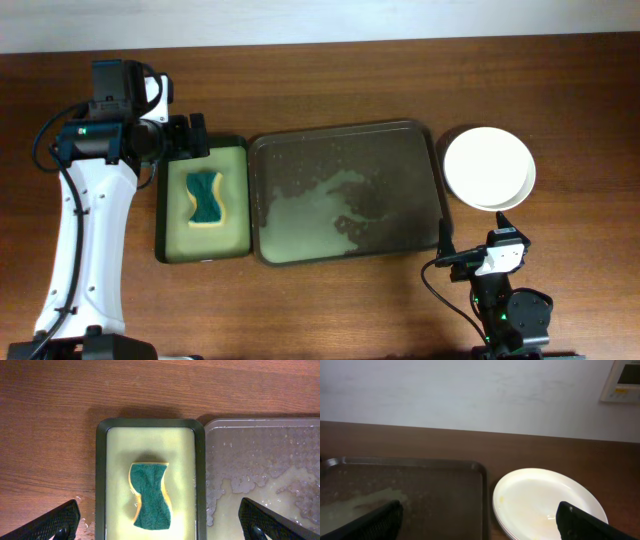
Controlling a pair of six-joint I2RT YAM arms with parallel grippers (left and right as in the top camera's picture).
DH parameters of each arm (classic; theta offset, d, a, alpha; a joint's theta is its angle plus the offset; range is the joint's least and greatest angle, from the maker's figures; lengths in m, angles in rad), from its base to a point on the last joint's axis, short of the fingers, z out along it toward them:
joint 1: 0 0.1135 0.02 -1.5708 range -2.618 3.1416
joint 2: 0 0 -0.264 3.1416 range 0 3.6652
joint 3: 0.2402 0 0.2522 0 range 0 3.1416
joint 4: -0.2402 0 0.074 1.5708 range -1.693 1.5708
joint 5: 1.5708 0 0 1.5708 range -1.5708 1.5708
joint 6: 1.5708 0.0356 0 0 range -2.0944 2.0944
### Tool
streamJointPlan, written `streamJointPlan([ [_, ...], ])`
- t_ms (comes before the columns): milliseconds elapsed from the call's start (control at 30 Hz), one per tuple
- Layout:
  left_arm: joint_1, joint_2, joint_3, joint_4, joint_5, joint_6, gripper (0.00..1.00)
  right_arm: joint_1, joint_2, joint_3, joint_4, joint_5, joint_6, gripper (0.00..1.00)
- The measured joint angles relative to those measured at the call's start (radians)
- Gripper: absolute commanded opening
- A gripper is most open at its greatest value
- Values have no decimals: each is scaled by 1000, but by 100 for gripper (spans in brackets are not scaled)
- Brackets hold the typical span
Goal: Clean dirty plates on tray and stack at the side
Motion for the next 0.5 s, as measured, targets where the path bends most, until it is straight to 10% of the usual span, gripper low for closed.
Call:
streamJointPlan([
  [167, 0, -45, -2, -2, 0, 0, 99, 0, 0, 0, 0, 0, 0, 98],
  [500, 0, -782, -100, 3, 0, 0, 99, 0, 0, 0, 1, -3, 0, 98],
])
